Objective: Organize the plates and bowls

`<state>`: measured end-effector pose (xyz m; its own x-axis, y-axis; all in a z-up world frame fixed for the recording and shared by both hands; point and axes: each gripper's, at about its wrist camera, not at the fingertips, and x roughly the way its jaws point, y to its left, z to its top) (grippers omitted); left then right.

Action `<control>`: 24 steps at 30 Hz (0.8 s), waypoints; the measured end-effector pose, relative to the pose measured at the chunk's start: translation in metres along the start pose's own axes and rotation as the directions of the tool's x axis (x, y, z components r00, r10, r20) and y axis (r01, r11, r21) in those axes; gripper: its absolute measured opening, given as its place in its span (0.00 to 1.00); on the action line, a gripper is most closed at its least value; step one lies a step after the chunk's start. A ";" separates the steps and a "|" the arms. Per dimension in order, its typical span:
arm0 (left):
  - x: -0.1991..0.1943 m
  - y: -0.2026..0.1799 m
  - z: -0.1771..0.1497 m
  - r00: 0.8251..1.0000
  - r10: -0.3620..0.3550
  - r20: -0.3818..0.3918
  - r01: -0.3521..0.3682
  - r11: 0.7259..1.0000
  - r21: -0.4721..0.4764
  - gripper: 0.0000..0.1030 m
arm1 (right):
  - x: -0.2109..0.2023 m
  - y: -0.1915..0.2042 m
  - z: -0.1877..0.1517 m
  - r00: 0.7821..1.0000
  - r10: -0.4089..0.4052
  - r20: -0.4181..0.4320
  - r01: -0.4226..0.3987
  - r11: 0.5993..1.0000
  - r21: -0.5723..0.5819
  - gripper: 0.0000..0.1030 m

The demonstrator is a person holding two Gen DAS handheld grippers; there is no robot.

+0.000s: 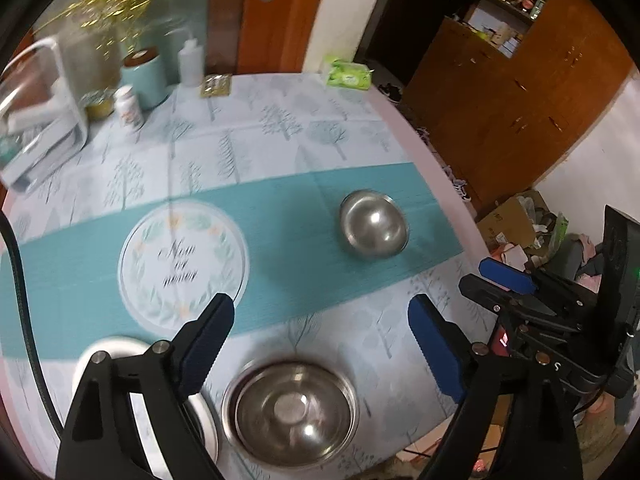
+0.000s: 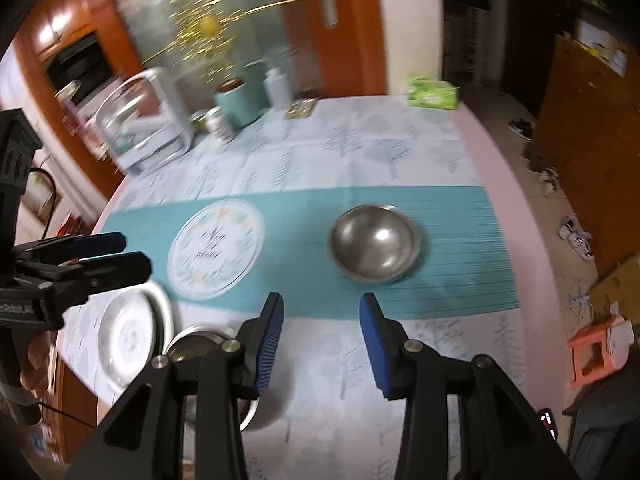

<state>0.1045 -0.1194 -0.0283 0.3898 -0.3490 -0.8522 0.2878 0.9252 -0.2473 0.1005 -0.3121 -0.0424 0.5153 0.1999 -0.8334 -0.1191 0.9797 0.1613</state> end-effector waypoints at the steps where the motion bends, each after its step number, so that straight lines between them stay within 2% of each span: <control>1: 0.004 -0.005 0.008 1.000 -0.002 0.001 0.002 1.000 0.016 0.85 | 0.002 -0.007 0.004 1.000 -0.012 0.004 0.012 1.000 0.019 0.39; 6: 0.029 -0.022 0.035 1.000 -0.016 -0.004 0.016 0.998 0.062 0.85 | 0.013 -0.036 0.016 0.998 -0.055 0.000 0.055 0.993 0.101 0.39; 13: 0.082 -0.032 0.066 0.999 -0.012 -0.038 0.014 0.998 0.057 0.85 | 0.040 -0.071 0.027 0.996 -0.083 -0.031 0.087 0.974 0.208 0.39; 24: 0.170 -0.033 0.082 0.992 0.031 -0.125 -0.026 0.999 0.044 0.85 | 0.103 -0.098 0.028 0.993 -0.030 -0.118 0.066 0.944 0.322 0.39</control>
<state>0.2330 -0.2214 -0.1267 0.2865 -0.2990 -0.9102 0.3163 0.9263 -0.2048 0.1885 -0.3876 -0.1292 0.4149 0.1676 -0.8943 0.1948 0.9438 0.2672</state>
